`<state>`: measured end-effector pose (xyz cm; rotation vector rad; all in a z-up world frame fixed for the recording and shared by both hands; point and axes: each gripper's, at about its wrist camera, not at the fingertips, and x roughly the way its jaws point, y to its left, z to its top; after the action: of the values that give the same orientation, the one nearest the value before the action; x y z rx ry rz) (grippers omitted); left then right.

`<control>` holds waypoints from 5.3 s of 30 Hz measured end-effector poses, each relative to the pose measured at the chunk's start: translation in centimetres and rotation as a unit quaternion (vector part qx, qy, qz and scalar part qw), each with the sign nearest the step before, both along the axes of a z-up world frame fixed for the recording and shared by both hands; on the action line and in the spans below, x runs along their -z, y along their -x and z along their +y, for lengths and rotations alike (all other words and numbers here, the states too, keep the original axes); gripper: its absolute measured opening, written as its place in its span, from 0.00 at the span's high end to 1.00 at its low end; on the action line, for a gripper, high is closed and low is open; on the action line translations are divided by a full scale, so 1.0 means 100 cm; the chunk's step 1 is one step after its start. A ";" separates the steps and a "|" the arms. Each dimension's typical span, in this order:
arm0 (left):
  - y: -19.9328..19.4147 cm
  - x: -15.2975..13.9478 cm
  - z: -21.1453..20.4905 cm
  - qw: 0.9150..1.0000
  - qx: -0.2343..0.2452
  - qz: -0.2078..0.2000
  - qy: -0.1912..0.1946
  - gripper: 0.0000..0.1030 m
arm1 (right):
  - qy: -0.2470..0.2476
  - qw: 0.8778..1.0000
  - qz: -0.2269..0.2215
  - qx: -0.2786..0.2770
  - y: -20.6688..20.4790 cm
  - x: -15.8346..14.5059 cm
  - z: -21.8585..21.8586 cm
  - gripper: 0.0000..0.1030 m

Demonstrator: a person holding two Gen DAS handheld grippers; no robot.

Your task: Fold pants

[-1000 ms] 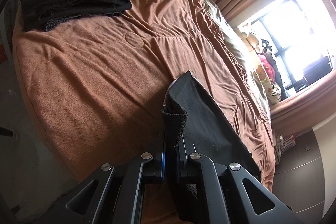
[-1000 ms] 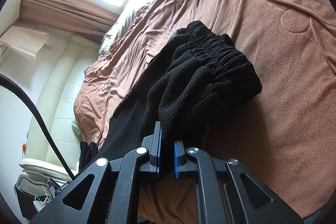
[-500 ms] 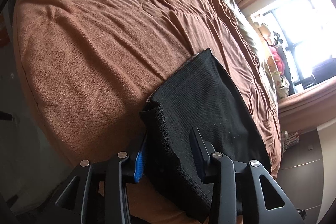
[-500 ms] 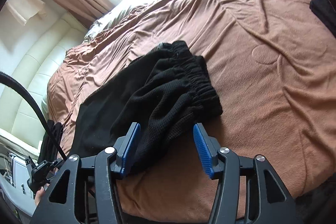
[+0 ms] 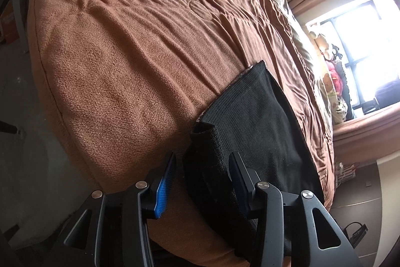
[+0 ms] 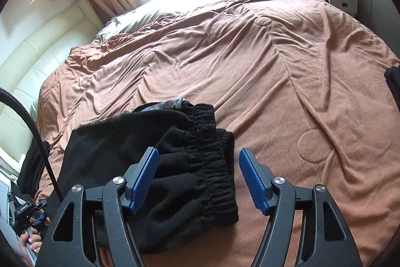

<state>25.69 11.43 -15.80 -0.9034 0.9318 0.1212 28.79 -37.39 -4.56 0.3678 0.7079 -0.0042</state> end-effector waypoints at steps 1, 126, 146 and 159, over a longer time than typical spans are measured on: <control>0.001 0.001 0.000 1.000 -0.001 0.001 0.000 0.56 | 0.002 1.000 0.006 -0.005 -0.011 0.002 0.000 0.36; 0.018 0.009 0.002 0.989 0.030 -0.087 0.115 0.94 | 0.030 0.987 0.111 -0.112 -0.033 0.056 0.220 0.79; 0.022 0.016 0.000 0.990 0.002 -0.065 0.122 0.94 | 0.015 0.989 0.093 -0.113 -0.059 0.026 0.200 0.82; 0.017 0.026 -0.005 0.993 -0.030 -0.030 0.113 0.94 | 0.028 0.990 0.126 -0.056 -0.141 0.061 0.198 0.83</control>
<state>24.04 10.97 -18.38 -1.1384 0.8750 0.0396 42.89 -17.57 -10.67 0.2745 0.9750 0.0364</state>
